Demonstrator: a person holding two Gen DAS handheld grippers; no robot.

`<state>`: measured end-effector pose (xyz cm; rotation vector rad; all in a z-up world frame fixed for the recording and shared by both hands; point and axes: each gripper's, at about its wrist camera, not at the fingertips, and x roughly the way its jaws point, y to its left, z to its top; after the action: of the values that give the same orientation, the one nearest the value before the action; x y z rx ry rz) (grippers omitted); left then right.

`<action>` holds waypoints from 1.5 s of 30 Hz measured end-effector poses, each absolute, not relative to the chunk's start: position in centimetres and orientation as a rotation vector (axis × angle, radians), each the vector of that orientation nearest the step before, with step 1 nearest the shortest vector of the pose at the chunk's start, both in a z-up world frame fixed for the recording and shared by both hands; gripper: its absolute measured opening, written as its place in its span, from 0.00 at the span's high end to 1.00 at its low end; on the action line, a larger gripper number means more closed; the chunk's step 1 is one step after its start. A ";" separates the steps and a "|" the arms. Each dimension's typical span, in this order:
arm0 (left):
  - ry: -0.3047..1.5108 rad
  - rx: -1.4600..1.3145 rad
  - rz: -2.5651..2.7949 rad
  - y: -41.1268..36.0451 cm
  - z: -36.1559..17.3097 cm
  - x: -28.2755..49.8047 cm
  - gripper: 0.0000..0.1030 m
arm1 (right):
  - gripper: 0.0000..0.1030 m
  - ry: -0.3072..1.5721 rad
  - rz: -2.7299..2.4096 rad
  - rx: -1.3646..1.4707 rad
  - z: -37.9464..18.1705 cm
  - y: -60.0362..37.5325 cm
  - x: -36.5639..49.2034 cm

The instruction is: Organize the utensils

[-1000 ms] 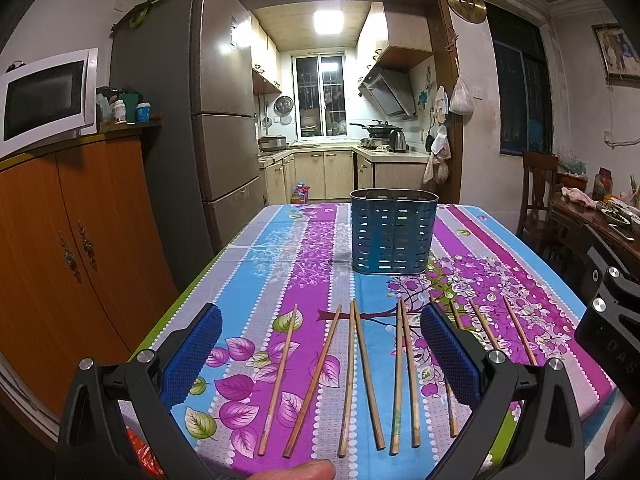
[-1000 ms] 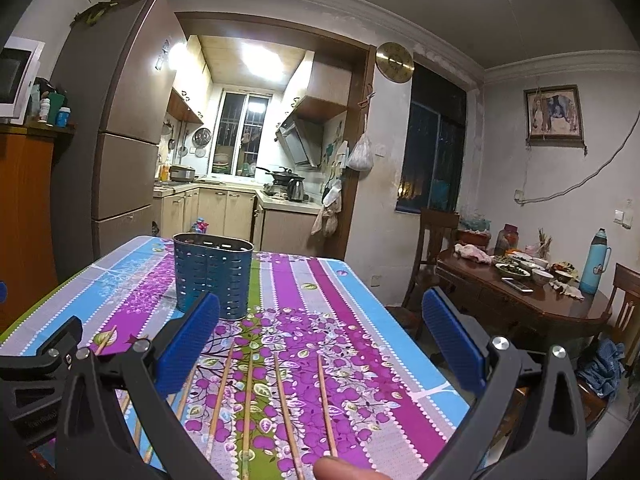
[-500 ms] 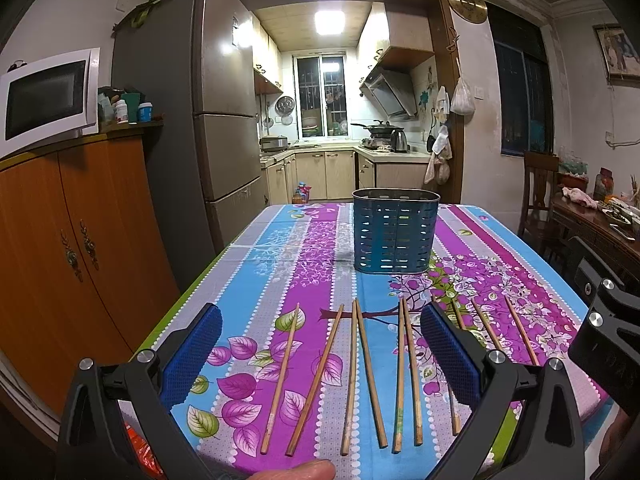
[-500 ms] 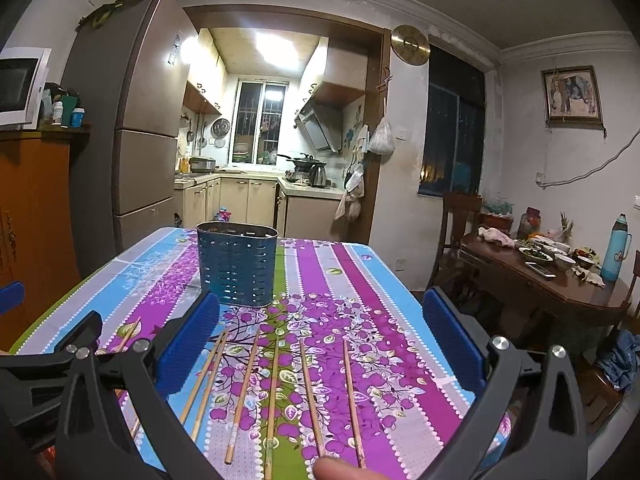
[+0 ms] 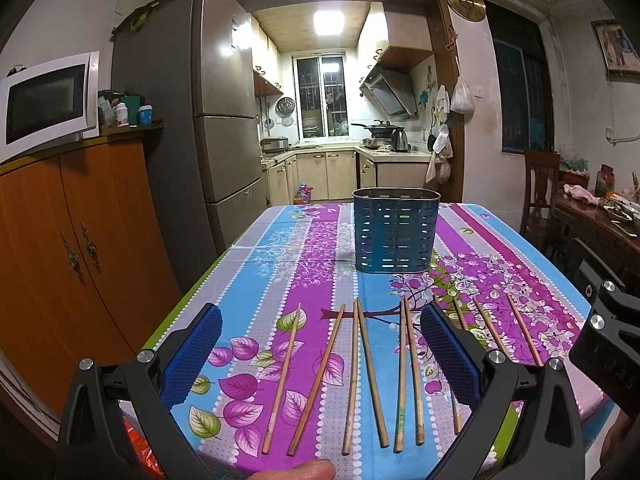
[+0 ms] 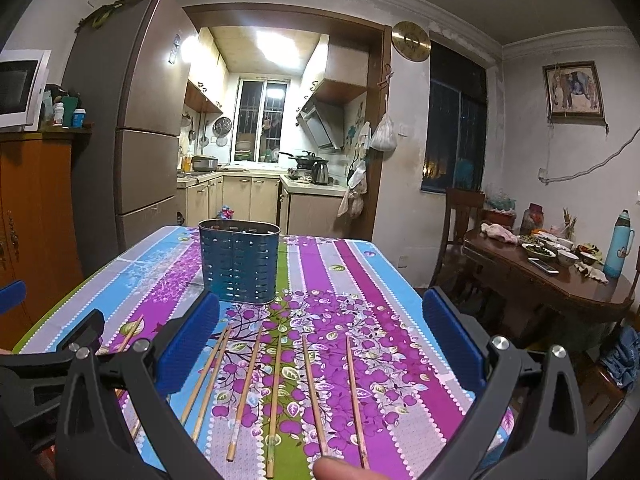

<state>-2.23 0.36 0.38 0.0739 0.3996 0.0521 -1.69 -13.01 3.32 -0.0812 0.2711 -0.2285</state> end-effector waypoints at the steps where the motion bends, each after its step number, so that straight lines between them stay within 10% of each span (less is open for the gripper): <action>1: 0.399 0.075 0.052 0.3 0.4 -2.2 0.03 | 0.05 0.274 -0.231 -0.082 3.2 -13.2 -1.7; 45: 0.326 0.085 0.086 0.5 1.5 -3.4 0.03 | 0.05 0.303 -0.233 -0.110 3.5 -12.7 -1.3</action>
<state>-3.41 0.51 1.48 0.0847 0.3257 0.0863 -1.31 -12.68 3.49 -0.1096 0.3025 -0.2334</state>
